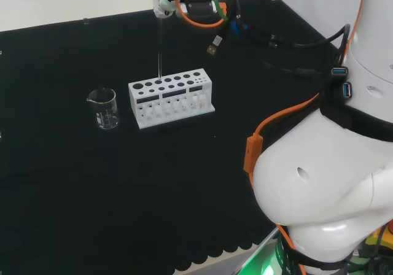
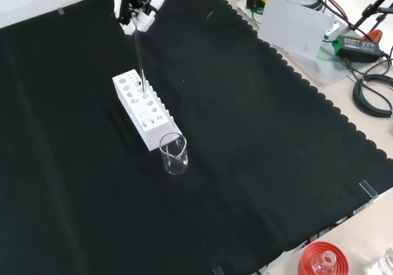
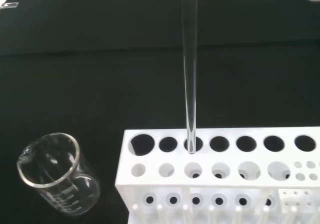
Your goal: Put the glass rod back on the white test tube rack.
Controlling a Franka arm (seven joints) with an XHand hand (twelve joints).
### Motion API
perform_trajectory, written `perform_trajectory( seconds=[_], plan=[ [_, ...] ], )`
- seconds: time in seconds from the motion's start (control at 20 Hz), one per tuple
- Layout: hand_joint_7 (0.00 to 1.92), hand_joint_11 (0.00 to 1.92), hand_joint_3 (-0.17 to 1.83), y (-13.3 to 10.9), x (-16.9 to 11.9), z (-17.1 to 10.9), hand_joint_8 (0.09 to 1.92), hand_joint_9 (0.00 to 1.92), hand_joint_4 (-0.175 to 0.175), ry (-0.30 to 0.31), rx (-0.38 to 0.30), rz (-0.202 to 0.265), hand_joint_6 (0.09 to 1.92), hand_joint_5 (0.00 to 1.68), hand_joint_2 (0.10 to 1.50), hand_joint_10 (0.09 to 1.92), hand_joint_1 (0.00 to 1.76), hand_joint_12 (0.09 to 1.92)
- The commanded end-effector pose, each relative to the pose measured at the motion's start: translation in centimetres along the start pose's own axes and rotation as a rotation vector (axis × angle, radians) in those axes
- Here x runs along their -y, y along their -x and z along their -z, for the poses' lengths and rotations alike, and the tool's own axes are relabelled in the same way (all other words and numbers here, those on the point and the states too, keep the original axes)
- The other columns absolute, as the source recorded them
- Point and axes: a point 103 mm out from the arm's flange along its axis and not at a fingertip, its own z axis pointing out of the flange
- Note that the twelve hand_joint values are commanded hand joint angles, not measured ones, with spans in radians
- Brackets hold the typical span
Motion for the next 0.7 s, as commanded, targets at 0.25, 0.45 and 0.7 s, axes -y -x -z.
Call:
perform_trajectory(
  seconds=[0.25, 0.45, 0.7],
  plan=[
    [1.27, 1.57, -0.06, -0.06, 0.55, -0.02, 0.79, 1.77, -0.175, 0.006, 0.0, 0.003, 0.66, 1.04, 1.07, 0.38, 1.31, 0.64],
    [1.27, 1.57, -0.06, -0.13, 0.61, -0.01, 0.79, 1.77, -0.175, 0.003, 0.001, 0.001, 0.66, 1.04, 1.07, 0.38, 1.31, 0.64],
    [1.27, 1.57, -0.06, -0.28, 0.61, -0.01, 0.79, 1.77, -0.175, -0.004, 0.005, -0.003, 0.66, 1.04, 1.07, 0.38, 1.31, 0.64]
  ],
)
